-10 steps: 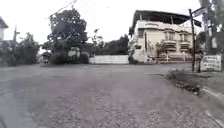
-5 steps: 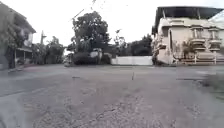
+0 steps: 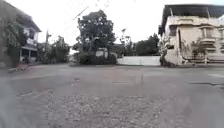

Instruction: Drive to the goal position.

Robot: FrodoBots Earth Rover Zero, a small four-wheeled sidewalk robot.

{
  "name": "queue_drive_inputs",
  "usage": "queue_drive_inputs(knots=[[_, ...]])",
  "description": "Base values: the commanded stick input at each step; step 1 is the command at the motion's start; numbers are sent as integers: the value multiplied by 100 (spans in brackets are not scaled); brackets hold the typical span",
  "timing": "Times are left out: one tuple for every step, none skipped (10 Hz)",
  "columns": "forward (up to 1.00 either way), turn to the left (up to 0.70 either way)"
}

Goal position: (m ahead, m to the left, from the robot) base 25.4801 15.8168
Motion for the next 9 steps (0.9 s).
queue_drive_inputs(knots=[[100, 5], [100, 11], [100, 36], [100, 40], [100, 40], [100, 35], [100, 17], [100, 23], [100, 14]])
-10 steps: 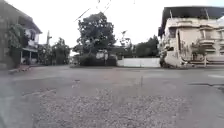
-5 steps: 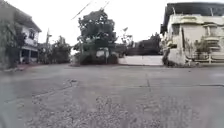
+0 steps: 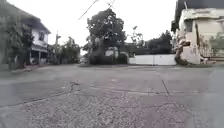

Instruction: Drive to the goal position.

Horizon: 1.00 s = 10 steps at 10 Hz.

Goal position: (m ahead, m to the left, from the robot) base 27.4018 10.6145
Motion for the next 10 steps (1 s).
queue_drive_inputs(knots=[[100, 14], [100, 11], [100, 5], [100, 4], [100, 1], [100, 3], [100, 1], [100, 0], [100, 0], [100, 0]])
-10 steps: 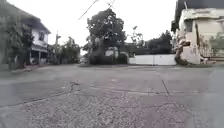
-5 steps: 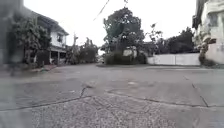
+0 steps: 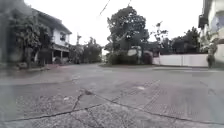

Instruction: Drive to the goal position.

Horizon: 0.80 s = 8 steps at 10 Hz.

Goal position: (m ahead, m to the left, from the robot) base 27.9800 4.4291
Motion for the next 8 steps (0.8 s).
queue_drive_inputs(knots=[[100, 0], [100, 0], [100, 0], [100, 0], [100, 0], [100, 0], [100, 0], [100, 2]])
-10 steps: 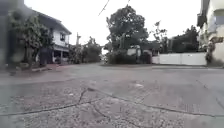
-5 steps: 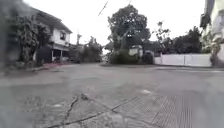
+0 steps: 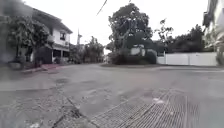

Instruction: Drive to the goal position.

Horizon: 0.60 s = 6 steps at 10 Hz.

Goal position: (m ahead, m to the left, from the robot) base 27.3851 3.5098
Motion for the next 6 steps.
queue_drive_inputs(knots=[[100, 5], [100, 5], [100, 1], [100, 0], [100, 0], [100, 0]])
